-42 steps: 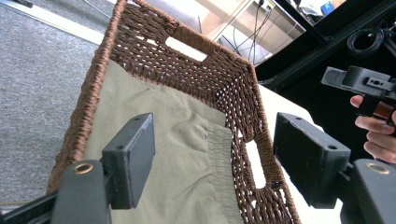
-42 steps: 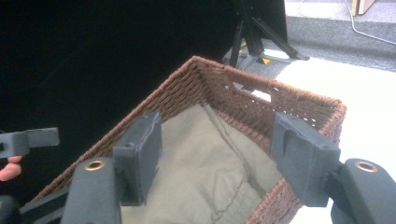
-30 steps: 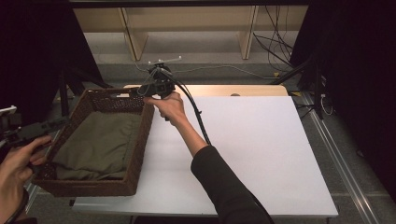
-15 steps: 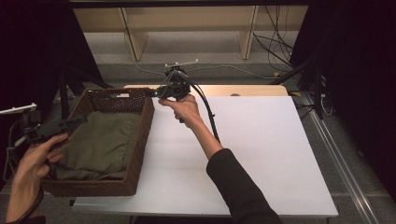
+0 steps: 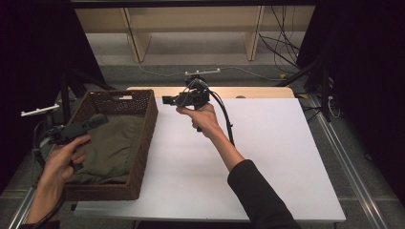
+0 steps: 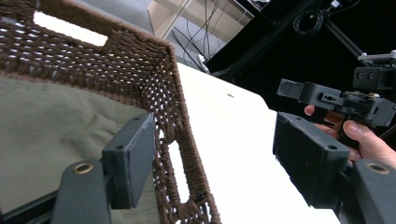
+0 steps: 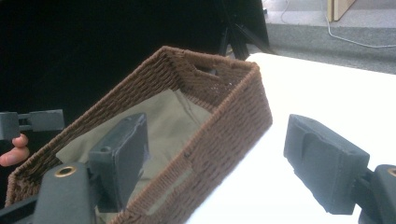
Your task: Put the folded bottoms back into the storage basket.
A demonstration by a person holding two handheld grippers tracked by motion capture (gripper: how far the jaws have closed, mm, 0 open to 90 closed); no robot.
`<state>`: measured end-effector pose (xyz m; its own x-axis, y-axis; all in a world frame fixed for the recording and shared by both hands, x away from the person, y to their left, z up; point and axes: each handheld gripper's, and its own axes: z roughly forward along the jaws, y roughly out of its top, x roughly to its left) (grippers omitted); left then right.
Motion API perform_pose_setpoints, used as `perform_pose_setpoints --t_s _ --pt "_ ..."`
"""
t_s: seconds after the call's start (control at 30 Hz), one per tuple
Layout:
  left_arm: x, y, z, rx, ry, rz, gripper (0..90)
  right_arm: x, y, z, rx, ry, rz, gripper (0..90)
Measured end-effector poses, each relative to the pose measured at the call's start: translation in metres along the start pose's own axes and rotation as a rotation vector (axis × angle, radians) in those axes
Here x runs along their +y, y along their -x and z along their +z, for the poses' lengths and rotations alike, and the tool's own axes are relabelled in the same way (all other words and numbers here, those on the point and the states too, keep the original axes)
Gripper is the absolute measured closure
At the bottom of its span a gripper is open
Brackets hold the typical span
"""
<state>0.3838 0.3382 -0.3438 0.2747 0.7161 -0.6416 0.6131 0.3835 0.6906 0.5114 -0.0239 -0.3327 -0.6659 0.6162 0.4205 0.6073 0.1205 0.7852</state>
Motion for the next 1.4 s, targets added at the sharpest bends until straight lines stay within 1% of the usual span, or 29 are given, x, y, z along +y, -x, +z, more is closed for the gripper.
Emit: perform_pose_setpoints --t_s 0.03,0.07,0.1,0.17,0.27,0.3,0.37,0.43,0.53,0.6,0.63,0.7,0.8,0.87,0.9,1.0,1.2,1.27,1.33,1.4 --pt "-0.002 0.001 0.002 -0.023 0.006 -0.017 29.7 -0.001 0.001 -0.002 0.001 0.003 0.001 22.7" --pt "-0.003 0.003 0.004 -0.034 0.008 -0.022 29.9 -0.002 0.002 -0.004 0.002 0.002 0.006 22.2" --pt "-0.005 0.006 0.007 -0.033 0.007 -0.017 29.8 -0.004 0.003 -0.006 -0.001 0.006 -0.001 21.5" --pt "-0.008 0.011 0.011 -0.028 0.006 -0.008 29.7 -0.007 0.004 -0.011 0.001 0.005 0.002 20.6" --pt "-0.013 0.019 0.018 -0.037 0.016 -0.007 29.4 -0.011 0.006 -0.017 0.005 0.012 -0.001 19.9" --pt "-0.015 0.021 0.019 -0.043 0.019 -0.006 29.3 -0.013 0.006 -0.020 0.008 0.015 0.005 19.5" --pt "-0.018 0.025 0.022 -0.058 0.033 -0.016 29.2 -0.016 0.008 -0.025 0.016 0.026 0.008 19.1" --pt "-0.020 0.028 0.025 -0.076 0.043 -0.026 29.2 -0.019 0.010 -0.029 0.014 0.028 0.005 18.8" --pt "-0.021 0.033 0.025 -0.077 0.056 -0.020 29.2 -0.023 0.011 -0.035 0.013 0.030 0.006 18.5" --pt "-0.023 0.035 0.026 -0.080 0.064 -0.025 29.4 -0.025 0.012 -0.039 0.015 0.039 0.005 18.4" --pt "-0.024 0.036 0.026 -0.088 0.069 -0.031 29.5 -0.026 0.013 -0.041 0.016 0.041 0.006 18.4" --pt "-0.025 0.039 0.029 -0.099 0.060 -0.030 29.2 -0.028 0.013 -0.045 0.015 0.049 0.003 18.3" --pt "-0.029 0.043 0.033 -0.103 0.045 -0.021 28.7 -0.030 0.013 -0.050 0.018 0.062 0.000 18.4" --pt "-0.031 0.045 0.036 -0.106 0.037 -0.016 28.5 -0.032 0.012 -0.054 0.006 0.069 -0.014 18.4" --pt "-0.032 0.045 0.037 -0.107 0.037 -0.014 28.4 -0.033 0.012 -0.056 0.002 0.070 -0.020 18.4" --pt "-0.036 0.049 0.040 -0.115 0.035 -0.009 28.1 -0.037 0.013 -0.061 0.008 0.074 -0.019 18.4" --pt "-0.042 0.054 0.044 -0.124 0.060 0.008 28.1 -0.044 0.017 -0.070 0.007 0.084 -0.015 18.4" --pt "-0.044 0.056 0.046 -0.134 0.060 0.006 28.0 -0.046 0.019 -0.074 0.003 0.086 -0.013 18.4" --pt "-0.046 0.058 0.048 -0.139 0.057 0.011 28.0 -0.048 0.021 -0.076 -0.005 0.092 -0.018 18.4" --pt "-0.047 0.060 0.050 -0.143 0.051 0.014 27.6 -0.051 0.023 -0.080 -0.003 0.097 -0.013 18.4"
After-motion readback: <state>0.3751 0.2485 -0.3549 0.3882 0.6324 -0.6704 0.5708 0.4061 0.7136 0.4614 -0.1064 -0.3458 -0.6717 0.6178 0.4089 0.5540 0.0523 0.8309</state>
